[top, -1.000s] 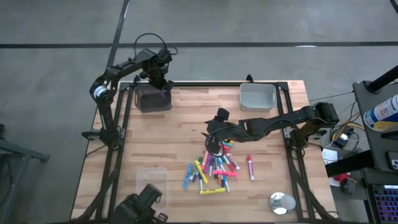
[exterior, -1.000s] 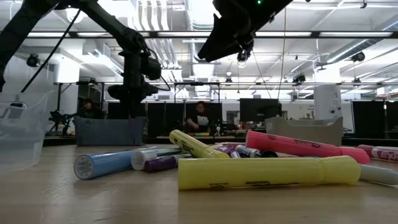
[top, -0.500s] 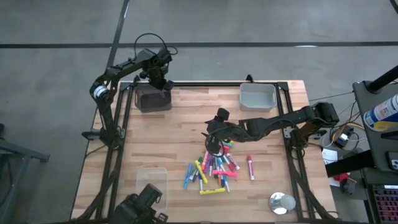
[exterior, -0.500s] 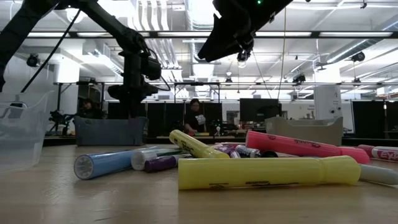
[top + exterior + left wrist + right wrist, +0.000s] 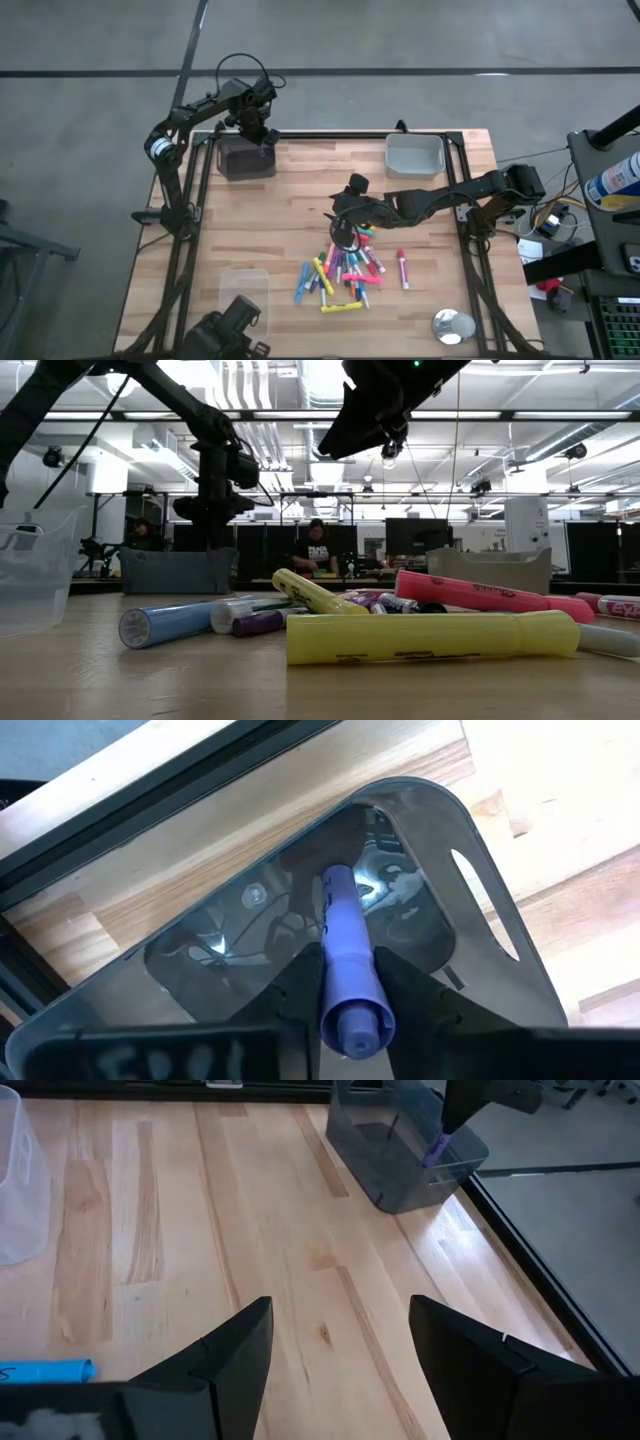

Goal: Pick & Place Markers
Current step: Put the violet highlighter pen into the black bin

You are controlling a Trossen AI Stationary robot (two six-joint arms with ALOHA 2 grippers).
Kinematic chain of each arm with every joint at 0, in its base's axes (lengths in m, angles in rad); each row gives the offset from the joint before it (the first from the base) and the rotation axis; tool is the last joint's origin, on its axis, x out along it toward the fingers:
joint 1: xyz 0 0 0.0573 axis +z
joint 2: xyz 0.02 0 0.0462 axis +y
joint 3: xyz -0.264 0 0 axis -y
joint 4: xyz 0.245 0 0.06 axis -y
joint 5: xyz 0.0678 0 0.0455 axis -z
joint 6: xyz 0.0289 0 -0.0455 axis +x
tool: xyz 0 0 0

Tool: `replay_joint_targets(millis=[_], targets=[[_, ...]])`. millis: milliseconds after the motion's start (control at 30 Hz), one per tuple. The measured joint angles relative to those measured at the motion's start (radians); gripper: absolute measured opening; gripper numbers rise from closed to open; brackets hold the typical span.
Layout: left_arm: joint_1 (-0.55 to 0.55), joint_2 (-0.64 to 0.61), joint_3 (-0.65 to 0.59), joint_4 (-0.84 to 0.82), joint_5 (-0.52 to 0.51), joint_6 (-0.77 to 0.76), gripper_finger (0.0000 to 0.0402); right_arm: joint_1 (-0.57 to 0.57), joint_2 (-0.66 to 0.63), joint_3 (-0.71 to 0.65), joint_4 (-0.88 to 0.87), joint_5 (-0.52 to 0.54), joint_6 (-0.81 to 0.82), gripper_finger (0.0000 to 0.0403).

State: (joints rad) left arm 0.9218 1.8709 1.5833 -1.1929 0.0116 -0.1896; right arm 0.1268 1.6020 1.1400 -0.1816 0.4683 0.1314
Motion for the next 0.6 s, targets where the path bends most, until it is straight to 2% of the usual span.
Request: replay_joint_targets(millis=[333, 600], targets=[[0.000, 0.001, -0.001, 0.000, 0.001, 0.002, 0.0110, 0.000, 0.000, 0.000, 0.000, 0.000, 0.000, 0.0233], [0.000, 0.001, -0.001, -0.001, 0.000, 0.002, 0.0113, 0.000, 0.000, 0.000, 0.000, 0.000, 0.000, 0.0233]])
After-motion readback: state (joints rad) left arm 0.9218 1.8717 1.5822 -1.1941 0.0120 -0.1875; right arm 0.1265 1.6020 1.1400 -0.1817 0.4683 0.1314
